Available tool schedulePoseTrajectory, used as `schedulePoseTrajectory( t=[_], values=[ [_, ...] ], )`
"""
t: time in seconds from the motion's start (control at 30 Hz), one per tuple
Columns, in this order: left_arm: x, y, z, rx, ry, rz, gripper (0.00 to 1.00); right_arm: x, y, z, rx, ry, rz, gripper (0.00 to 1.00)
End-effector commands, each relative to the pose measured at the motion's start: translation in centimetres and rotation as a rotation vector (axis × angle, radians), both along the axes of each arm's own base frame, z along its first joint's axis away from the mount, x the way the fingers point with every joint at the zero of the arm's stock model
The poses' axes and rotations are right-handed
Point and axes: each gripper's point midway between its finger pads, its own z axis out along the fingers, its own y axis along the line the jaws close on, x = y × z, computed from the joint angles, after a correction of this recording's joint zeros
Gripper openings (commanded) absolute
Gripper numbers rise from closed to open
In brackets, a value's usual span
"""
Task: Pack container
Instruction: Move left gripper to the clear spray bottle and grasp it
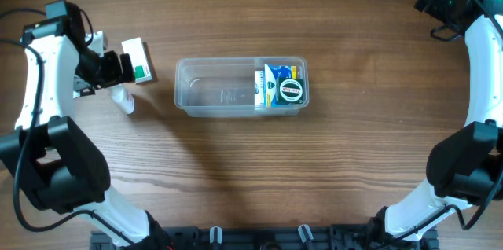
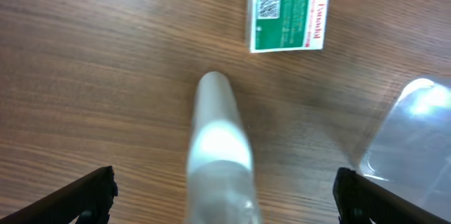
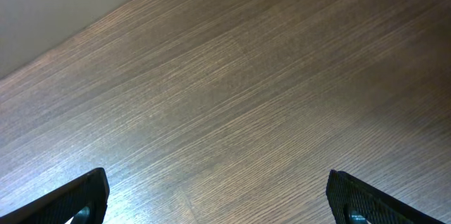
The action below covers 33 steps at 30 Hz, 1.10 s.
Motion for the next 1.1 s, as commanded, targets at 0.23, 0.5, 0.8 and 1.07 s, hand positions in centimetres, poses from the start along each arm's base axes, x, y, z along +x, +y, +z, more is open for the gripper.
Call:
schedulePoseTrajectory(
  t=[0.23,0.5,0.8,1.07],
  values=[
    [-0.1,0.0,-0.8,0.010,0.023,0.001,1.00,0.2,0.3,-0.3,0.003,0.004,0.016,1.00],
    [-1.1,-0.2,-2.0,0.001,0.070,0.002,1.00,0.2,0.3,-0.3,0.003,0.004,0.016,1.00],
    [-1.5,-0.2,-2.4,0.001,0.082,0.002,0.85,0.2,0.3,-0.3,0.002,0.004,0.016,1.00],
    [-1.4,0.1,-2.4,0.021,0.081,0.003,0.53,0.2,0.3,-0.3,0.003,0.004,0.016,1.00]
  ],
)
